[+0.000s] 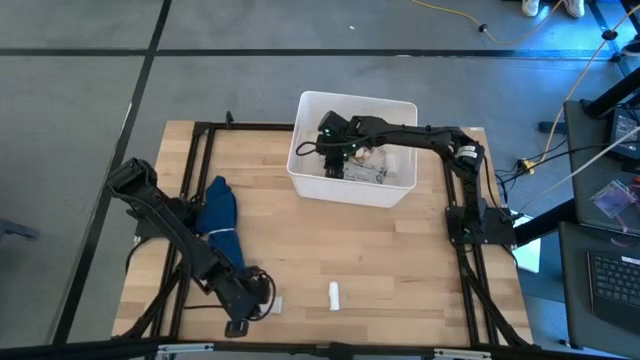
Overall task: Pick & place medical supplies in basket/bin
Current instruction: Put the top rolled gauze in the white bin, then put the bandage in the white bin
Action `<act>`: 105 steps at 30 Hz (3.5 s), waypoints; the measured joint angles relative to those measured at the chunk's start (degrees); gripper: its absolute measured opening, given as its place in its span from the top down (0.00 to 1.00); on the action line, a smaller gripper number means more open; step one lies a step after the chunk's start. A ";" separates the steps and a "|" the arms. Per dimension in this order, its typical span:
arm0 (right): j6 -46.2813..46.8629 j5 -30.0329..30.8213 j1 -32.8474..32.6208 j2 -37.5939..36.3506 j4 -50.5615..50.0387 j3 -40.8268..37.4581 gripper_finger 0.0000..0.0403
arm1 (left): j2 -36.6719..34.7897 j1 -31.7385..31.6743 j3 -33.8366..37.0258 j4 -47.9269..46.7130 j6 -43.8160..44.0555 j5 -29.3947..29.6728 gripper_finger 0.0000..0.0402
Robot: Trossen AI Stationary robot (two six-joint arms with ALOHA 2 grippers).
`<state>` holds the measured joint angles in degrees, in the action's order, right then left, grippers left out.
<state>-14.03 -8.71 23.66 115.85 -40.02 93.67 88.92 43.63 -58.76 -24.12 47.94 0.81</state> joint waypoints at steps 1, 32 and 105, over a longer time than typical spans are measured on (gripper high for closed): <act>0.22 0.02 0.01 0.00 -0.01 0.00 0.62 | 0.00 -0.01 0.00 0.62 -0.27 0.09 0.87; 6.37 1.58 0.09 0.00 -1.17 0.02 0.42 | 0.00 0.03 0.00 -0.07 12.55 15.93 0.60; 34.07 18.04 -41.29 -0.59 -26.04 21.89 0.42 | 7.42 -0.83 0.09 -4.76 5.64 8.49 0.68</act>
<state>20.04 9.33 -17.63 115.26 -66.07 115.56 96.34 42.79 -58.67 -28.88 53.58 9.30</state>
